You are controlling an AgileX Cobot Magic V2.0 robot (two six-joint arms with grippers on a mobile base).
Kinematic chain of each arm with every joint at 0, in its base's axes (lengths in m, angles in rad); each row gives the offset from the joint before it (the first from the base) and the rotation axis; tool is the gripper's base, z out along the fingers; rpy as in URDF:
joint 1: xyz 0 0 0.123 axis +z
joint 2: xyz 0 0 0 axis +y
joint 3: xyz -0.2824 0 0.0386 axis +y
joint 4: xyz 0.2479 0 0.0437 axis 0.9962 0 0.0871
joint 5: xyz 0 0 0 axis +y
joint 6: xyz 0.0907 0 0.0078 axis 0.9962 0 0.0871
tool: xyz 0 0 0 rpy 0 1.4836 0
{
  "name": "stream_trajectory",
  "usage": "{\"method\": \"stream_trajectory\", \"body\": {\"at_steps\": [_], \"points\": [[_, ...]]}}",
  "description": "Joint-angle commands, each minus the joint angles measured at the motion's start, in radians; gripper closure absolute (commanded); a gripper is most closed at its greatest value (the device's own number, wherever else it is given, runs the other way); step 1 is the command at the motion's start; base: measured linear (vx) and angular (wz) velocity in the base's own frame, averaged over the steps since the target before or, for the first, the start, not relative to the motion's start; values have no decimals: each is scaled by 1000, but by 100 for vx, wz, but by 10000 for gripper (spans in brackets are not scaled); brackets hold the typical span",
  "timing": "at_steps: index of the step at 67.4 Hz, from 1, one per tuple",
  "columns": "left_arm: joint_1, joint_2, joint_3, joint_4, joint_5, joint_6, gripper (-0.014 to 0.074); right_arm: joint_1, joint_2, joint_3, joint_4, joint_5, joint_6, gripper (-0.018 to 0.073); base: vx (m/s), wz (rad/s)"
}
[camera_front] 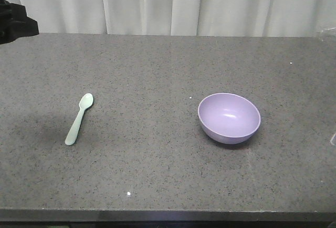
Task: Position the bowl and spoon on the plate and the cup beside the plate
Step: 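Open the left gripper and move it above the pale green spoon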
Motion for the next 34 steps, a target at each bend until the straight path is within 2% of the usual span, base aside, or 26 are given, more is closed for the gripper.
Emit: {"method": "stream_trajectory", "body": {"at_steps": [1, 7, 20, 25, 34], "points": [[-23, 17, -45, -17, -44, -17, 216, 3, 30, -31, 6, -83, -24, -34, 0, 0], [-66, 69, -45, 13, -51, -49, 216, 3, 54, -31, 6, -89, -26, -34, 0, 0], [-148, 182, -45, 282, -72, -220, 216, 3, 86, -31, 6, -95, -29, -34, 0, 0], [-167, 217, -45, 356, -71, -251, 216, 3, 87, -31, 6, -97, -29, -34, 0, 0], [-181, 268, -45, 445, -74, -314, 216, 3, 87, -31, 6, -97, -29, -34, 0, 0]]}}
